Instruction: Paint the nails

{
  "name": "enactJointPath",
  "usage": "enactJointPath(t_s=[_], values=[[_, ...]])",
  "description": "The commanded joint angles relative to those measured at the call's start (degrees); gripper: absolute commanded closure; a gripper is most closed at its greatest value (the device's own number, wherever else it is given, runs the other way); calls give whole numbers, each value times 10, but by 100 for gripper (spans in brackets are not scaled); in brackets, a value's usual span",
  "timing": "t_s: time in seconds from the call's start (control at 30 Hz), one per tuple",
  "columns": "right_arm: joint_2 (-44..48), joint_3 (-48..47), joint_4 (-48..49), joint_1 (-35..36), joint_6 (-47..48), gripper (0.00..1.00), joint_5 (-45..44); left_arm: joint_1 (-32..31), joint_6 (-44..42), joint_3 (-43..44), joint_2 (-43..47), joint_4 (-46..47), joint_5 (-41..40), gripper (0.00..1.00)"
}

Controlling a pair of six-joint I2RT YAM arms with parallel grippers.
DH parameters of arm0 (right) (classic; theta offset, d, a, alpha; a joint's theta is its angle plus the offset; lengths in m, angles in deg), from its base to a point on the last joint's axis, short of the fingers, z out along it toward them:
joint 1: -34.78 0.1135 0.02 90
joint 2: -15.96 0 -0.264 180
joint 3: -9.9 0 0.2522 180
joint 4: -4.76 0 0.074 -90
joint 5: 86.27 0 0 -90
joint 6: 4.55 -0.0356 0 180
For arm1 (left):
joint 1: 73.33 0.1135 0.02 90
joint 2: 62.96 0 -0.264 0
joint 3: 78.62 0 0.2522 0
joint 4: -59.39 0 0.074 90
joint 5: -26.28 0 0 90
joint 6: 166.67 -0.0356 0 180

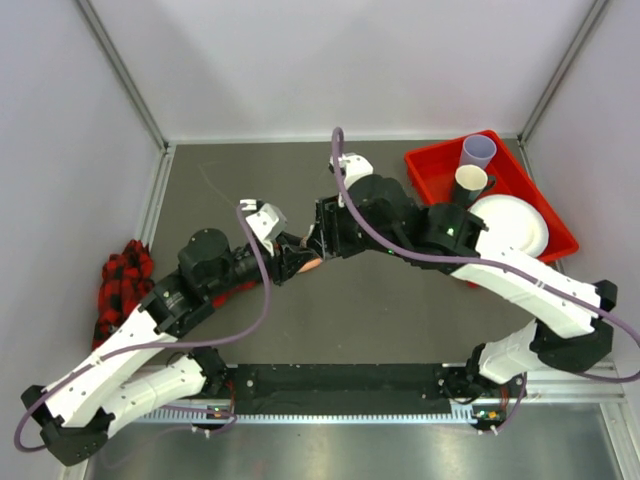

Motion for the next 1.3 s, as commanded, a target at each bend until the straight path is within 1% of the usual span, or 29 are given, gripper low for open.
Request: enactJointPath(t_s=[0.0, 0.13, 0.23, 0.3, 0.33, 0.4, 0.47, 0.5, 0.53, 0.57, 0.6, 0.63, 0.67, 0.7, 0.73, 0.77, 0.8, 0.83, 0.87, 0.9, 0.93, 0.97, 1.03, 1.07, 1.13, 1.17, 1.2, 1.23, 1.27], values=[[-34, -56, -21, 15, -26, 51, -56, -1, -15, -6, -9, 21, -22, 100], [-54, -72, -23, 15, -21, 57, -65, -1, -8, -7, -8, 19, -15, 100], [-65, -80, -22, 15, -14, 67, -58, -1, -4, -9, -3, 19, -18, 100], [-68, -80, -26, 15, -15, 79, -49, -1, -2, -10, 0, 19, -23, 100], [-67, -77, -26, 15, -15, 89, -44, -1, -1, -9, 1, 19, -23, 100], [-55, -61, -22, 15, -14, 100, -36, -1, 6, -8, 4, 21, -16, 100], [-38, -36, 8, 15, -1, 100, -23, -1, 21, -9, 12, 23, 7, 100], [-16, -4, 25, 15, 14, 100, 5, -1, 28, -11, 15, 35, 22, 100], [-3, 13, 45, 14, 47, 100, 25, -1, 32, -13, 19, 41, 78, 100], [8, 28, 61, 14, 67, 100, 48, -1, 35, -15, 22, 48, 113, 100], [16, 53, 87, 14, 84, 100, 95, -1, 49, -14, 21, 64, 152, 100], [37, 65, 99, 13, 121, 100, 116, -1, 59, -14, 20, 74, 189, 100], [46, 78, 109, 13, 137, 100, 139, -1, 69, -15, 14, 85, 272, 100], [59, 106, 139, 12, 154, 100, 195, -1, 98, -16, 10, 100, 309, 100], [85, 125, 156, 11, 182, 100, 225, -1, 115, -17, 6, 133, 345, 100], [99, 160, 175, 8, 194, 100, 256, -1, 133, -19, -3, 162, 422, 100], [112, 177, 194, 5, 204, 100, 317, -1, 177, -23, -9, 185, 452, 100], [136, 194, 230, 0, 215, 100, 353, -1, 202, -25, -19, 243, 487, 100], [146, 225, 248, -16, 220, 100, 437, -1, 227, -33, -23, 272, 535, 100], [154, 241, 265, -26, 222, 100, 478, -1, 280, -38, -29, 301, 559, 100], [165, 254, 298, -36, 223, 100, 520, -1, 306, -46, -37, 365, 574, 100], [168, 270, 307, -49, 226, 100, 590, -1, 326, -49, -40, 377, 583, 100], [166, 272, 304, -52, 232, 100, 614, -1, 323, -42, -45, 365, 584, 100], [162, 267, 295, -51, 236, 100, 626, -1, 295, -38, -46, 328, 580, 100], [161, 260, 281, -51, 244, 100, 618, -1, 260, -23, -46, 283, 560, 100], [164, 260, 281, -51, 245, 100, 608, -1, 230, -19, -45, 245, 548, 100], [167, 260, 279, -51, 243, 100, 595, -1, 213, -15, -44, 227, 516, 100], [169, 258, 277, -51, 239, 100, 574, -1, 191, -3, -39, 195, 492, 100], [172, 252, 264, -50, 237, 100, 524, -2, 144, 5, -38, 141, 464, 100]])
